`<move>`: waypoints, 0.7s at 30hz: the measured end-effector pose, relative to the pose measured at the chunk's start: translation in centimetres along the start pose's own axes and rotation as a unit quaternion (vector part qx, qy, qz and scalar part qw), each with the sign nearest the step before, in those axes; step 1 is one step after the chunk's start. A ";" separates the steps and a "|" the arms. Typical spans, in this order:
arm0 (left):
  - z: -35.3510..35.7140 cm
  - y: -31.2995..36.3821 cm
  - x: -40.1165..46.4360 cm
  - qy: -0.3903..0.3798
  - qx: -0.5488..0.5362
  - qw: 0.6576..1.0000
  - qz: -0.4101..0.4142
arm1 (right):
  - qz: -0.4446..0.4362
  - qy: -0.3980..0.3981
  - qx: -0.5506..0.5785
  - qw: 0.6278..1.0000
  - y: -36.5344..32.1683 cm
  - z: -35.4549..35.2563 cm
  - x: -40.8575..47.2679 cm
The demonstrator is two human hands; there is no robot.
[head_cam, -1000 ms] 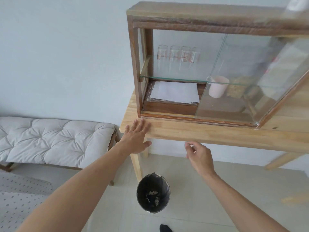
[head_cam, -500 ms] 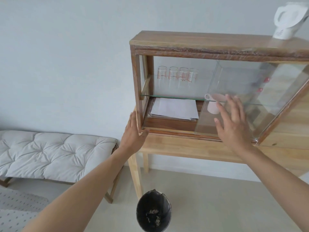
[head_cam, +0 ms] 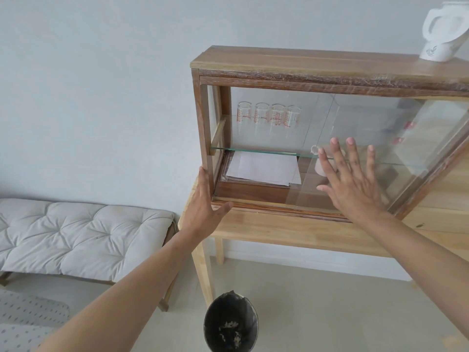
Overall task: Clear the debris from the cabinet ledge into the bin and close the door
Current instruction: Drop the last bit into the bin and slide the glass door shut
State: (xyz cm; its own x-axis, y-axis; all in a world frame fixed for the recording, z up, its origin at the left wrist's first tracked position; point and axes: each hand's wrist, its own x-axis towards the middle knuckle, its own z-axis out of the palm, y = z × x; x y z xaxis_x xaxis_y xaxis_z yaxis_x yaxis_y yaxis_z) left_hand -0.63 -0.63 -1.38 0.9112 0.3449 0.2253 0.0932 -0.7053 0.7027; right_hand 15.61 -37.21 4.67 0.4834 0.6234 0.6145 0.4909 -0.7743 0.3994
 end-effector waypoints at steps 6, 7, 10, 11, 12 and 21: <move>-0.4 0.1 -0.1 -0.001 0.029 1.000 0.011 | -0.035 0.021 -0.006 0.999 -4.3 0.1 3.2; -0.5 0.1 -0.1 -0.003 0.030 0.999 0.013 | -0.039 0.024 -0.009 0.999 -5.2 0.1 3.8; -0.8 0.4 -0.3 -0.008 0.027 0.999 0.018 | -0.053 0.029 -0.015 0.998 -7.9 0.2 5.8; -0.8 0.5 -0.3 -0.008 0.025 1.000 0.016 | -0.056 0.028 -0.016 0.998 -8.8 0.2 6.4; -0.8 0.6 -0.3 -0.009 0.024 1.000 0.013 | -0.057 0.028 -0.016 0.998 -9.5 0.2 6.9; -1.1 0.6 -0.4 -0.016 0.033 0.999 0.012 | -0.061 0.021 -0.023 0.998 -13.9 0.1 9.5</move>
State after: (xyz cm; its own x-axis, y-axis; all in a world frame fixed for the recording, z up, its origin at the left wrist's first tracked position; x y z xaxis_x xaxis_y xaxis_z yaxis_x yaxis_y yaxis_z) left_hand -1.40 -0.51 -0.25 0.9257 0.3083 0.2192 0.0963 -0.7525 0.6515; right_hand 13.47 -20.46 4.88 0.3910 0.7092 0.5867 0.5096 -0.6976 0.5036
